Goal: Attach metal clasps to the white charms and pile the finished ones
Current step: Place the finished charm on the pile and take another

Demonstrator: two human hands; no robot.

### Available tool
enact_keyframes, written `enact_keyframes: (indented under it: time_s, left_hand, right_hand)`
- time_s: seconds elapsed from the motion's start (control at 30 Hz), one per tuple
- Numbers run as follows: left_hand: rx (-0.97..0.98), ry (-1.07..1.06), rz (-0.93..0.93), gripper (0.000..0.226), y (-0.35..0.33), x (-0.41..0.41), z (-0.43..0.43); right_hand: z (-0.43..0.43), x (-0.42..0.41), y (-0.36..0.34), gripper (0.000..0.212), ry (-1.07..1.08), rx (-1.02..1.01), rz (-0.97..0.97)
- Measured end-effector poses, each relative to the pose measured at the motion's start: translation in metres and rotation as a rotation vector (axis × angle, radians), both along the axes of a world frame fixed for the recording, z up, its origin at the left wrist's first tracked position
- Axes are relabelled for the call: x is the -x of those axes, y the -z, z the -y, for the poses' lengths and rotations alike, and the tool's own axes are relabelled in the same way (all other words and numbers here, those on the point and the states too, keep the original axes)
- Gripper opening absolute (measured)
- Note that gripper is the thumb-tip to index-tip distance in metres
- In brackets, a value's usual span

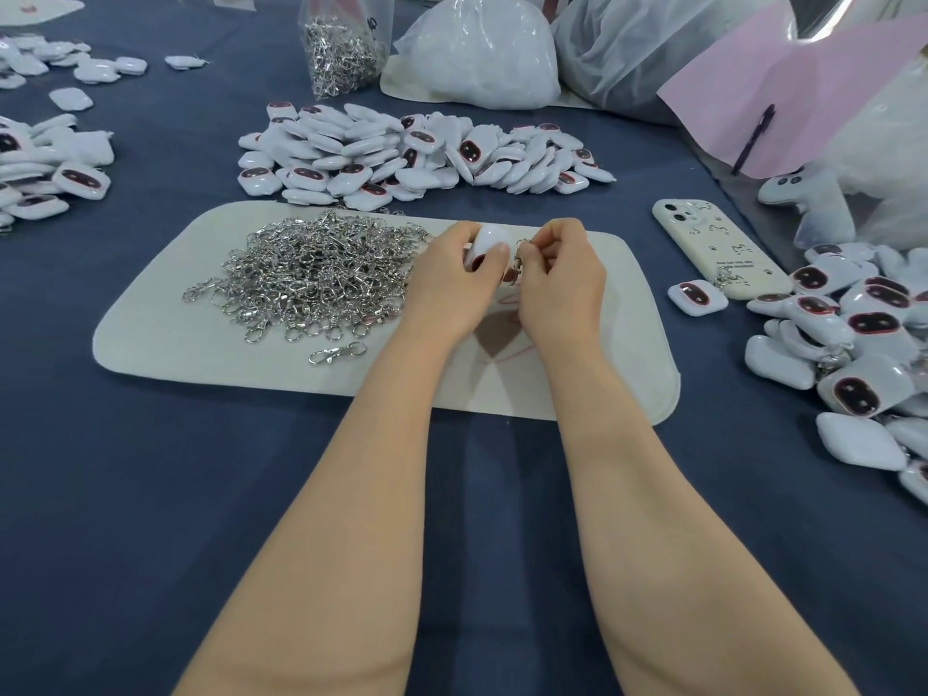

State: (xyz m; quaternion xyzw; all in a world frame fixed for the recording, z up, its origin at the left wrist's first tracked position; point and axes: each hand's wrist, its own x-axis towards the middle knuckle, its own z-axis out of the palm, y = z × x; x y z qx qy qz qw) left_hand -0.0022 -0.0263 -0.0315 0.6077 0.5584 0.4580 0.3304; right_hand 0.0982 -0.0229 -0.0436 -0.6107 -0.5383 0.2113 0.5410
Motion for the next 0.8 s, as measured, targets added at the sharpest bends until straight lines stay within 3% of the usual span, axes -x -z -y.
enact_keyframes:
  time_s: [0.37, 0.8]
  left_hand:
    - [-0.078, 0.006, -0.227, 0.02, 0.003, 0.0001, 0.0008]
    - [0.032, 0.006, -0.136, 0.02, 0.0072, 0.002, -0.0009]
  right_hand:
    - [0.0, 0.0015, 0.0011, 0.012, -0.025, -0.022, 0.06]
    - [0.0013, 0.0024, 0.0024, 0.015, -0.095, -0.043, 0.167]
